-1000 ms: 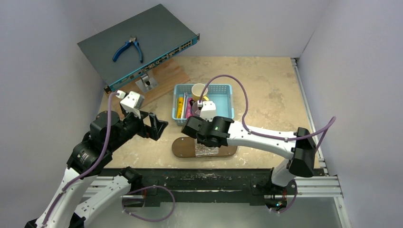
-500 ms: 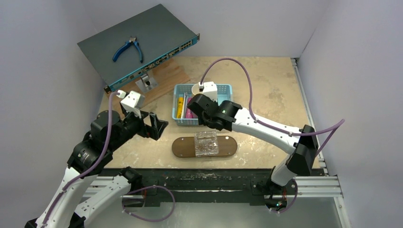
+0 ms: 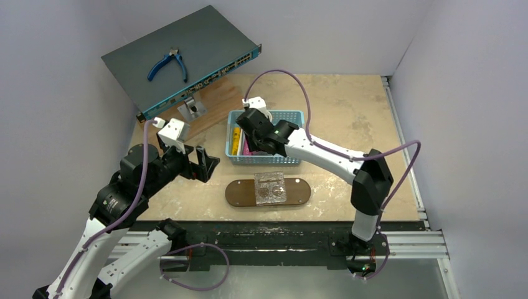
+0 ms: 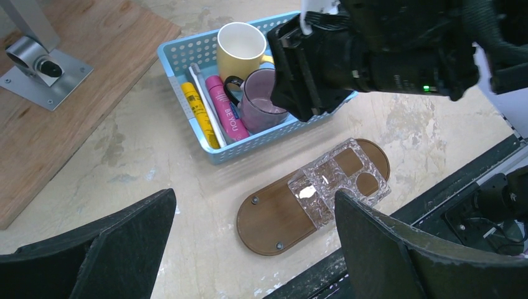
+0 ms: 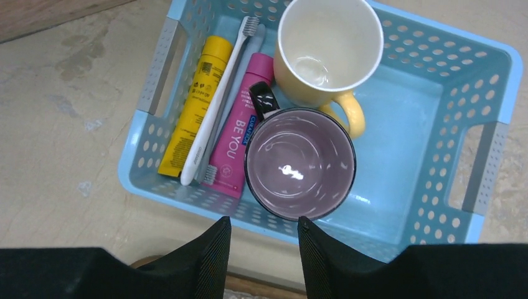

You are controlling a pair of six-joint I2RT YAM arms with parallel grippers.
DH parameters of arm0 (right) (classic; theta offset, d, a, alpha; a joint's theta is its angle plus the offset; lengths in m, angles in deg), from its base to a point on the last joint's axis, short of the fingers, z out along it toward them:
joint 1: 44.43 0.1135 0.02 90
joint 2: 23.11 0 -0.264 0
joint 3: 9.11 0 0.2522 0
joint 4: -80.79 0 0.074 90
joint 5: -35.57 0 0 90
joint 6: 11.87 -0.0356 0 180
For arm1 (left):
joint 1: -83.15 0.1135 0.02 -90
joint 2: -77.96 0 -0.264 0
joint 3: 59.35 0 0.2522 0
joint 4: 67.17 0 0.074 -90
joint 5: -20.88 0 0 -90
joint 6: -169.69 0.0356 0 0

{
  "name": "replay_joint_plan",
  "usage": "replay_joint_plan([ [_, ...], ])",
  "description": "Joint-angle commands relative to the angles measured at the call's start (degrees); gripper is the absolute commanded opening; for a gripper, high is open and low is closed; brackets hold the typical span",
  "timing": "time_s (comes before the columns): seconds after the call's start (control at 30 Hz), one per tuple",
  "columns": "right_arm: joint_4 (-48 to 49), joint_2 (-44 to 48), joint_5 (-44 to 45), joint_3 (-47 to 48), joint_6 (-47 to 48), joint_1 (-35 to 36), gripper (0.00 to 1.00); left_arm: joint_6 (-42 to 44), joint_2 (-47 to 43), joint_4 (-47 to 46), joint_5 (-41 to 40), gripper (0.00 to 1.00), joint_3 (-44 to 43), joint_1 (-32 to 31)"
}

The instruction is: Prepare toiletry sets of a toothbrush and toothpaste on the tray

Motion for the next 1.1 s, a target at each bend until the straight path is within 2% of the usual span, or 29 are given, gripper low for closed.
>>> replay_joint_plan([
  [0.0,2.7,-3.7,-2.1,5.4,5.1,-1.3,0.46,0.7,0.2,-0.9,-1.0,0.98,-0.1,0.0],
  [0.47,1.7,-15.2,-8.0,11.6,8.4,-3.8,0.46,0.9,0.2,-0.8,-1.4,0.98,-0.2,0.0],
  [0.73,0.8,-18.4,-10.1,12.5,9.4,-4.0,0.41,0.9,0.4,-0.6,-1.4,0.98,-0.3,0.0],
  [1.07,-0.2,-19.1,-10.7,12.6,10.3,-4.4,0.16,0.9,0.5,-0.6,-1.4,0.98,-0.3,0.0],
])
